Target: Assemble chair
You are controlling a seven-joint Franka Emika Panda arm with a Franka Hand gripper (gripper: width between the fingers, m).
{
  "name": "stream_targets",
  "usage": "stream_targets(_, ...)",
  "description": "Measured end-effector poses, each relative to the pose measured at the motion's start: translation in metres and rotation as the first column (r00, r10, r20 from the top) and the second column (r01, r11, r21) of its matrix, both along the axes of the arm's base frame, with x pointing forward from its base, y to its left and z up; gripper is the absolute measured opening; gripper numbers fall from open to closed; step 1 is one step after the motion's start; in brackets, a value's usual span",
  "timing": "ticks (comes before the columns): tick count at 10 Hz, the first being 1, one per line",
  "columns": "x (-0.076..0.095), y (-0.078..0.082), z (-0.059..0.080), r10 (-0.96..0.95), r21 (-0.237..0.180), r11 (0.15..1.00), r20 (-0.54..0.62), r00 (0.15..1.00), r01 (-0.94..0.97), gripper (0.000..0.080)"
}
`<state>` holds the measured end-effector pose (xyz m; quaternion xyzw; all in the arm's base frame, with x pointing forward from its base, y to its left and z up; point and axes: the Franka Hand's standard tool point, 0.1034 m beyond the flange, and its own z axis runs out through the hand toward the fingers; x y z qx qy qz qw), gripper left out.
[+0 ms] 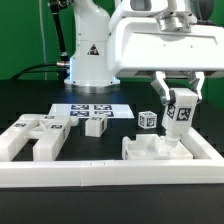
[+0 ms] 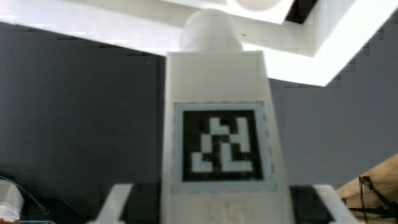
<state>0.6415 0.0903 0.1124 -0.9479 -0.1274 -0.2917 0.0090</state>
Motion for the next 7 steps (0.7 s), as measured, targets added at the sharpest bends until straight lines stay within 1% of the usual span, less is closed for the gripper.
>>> stream_targets(2, 0.002, 0.000, -0.007, -0.003, 0.002, 1.000, -0.005, 1.000, 0.003, 0.0291)
stream_targets(3, 0.000, 0.007, -0.009, -0.011, 0.012, 1.000, -0.011, 1.000, 0.012, 0.0291)
stream_targets(4, -0.003, 0.020, -0.009, -0.016, 0.021, 1.000, -0.012, 1.000, 0.016, 0.0291)
stream_targets(5, -0.003, 0.019, -0.010, 0.000, 0.006, 1.000, -0.011, 1.000, 0.000, 0.0291)
stream_targets(7, -0.006, 0.015, -0.012, -0.005, 0.005, 1.000, -0.014, 1.000, 0.005, 0.0291)
